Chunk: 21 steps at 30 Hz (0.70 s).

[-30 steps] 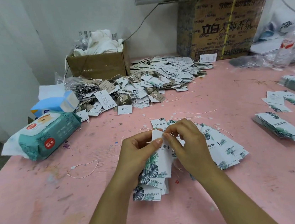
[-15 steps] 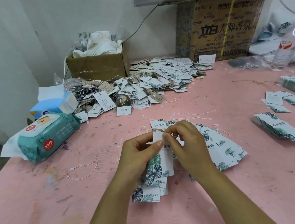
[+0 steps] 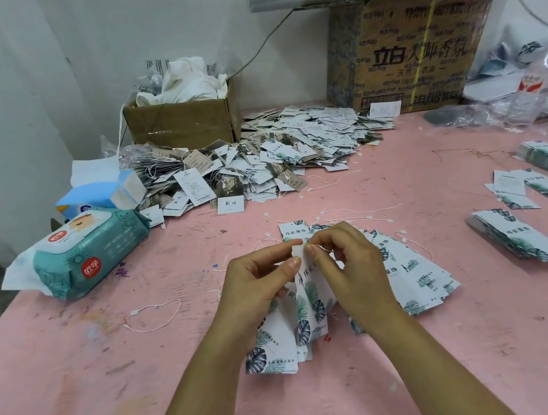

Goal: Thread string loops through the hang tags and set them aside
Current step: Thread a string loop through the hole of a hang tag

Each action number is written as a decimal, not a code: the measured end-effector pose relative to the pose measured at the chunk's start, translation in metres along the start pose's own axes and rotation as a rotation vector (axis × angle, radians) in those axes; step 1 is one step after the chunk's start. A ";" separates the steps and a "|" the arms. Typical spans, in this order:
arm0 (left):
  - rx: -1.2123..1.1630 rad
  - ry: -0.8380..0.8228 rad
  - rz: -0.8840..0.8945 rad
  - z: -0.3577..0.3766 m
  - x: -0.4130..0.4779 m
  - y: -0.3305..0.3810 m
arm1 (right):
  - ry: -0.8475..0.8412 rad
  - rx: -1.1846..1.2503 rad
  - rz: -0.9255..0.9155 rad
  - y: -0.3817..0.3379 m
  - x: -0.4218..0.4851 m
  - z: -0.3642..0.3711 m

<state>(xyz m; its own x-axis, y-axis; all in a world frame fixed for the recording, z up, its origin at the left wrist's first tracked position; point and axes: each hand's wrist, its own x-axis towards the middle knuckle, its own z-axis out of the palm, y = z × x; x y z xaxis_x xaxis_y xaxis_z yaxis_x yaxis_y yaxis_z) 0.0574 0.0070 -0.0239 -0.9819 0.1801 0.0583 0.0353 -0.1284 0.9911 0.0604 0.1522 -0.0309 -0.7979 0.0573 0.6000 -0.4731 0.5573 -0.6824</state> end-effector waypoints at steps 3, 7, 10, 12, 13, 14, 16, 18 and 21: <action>-0.019 0.018 0.008 0.000 0.001 0.000 | 0.000 0.004 0.007 0.002 0.000 0.001; -0.023 0.017 0.014 0.000 0.001 0.001 | 0.009 0.008 0.011 0.004 0.001 0.001; -0.068 -0.012 0.019 0.000 0.000 0.001 | 0.003 0.058 0.024 0.003 0.001 0.001; -0.123 -0.033 0.015 0.000 0.001 0.002 | 0.012 0.141 0.040 0.000 0.001 0.000; -0.142 -0.039 0.013 0.000 0.001 0.003 | 0.007 0.191 0.047 -0.001 0.001 0.000; -0.153 -0.043 0.013 0.000 0.001 0.002 | -0.007 0.237 0.054 -0.003 0.001 0.000; -0.150 -0.037 0.006 0.000 0.002 0.001 | -0.045 0.293 0.059 -0.006 0.000 0.001; -0.147 -0.025 -0.001 -0.001 0.001 0.001 | -0.065 0.315 0.055 -0.008 -0.001 0.003; -0.159 -0.016 -0.005 0.000 0.000 0.002 | -0.073 0.334 0.056 -0.009 -0.001 0.004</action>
<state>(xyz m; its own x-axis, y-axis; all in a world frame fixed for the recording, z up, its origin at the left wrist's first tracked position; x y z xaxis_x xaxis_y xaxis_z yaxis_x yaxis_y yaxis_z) 0.0573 0.0064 -0.0223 -0.9788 0.1967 0.0568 -0.0005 -0.2800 0.9600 0.0638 0.1435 -0.0269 -0.8452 0.0141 0.5343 -0.5140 0.2523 -0.8198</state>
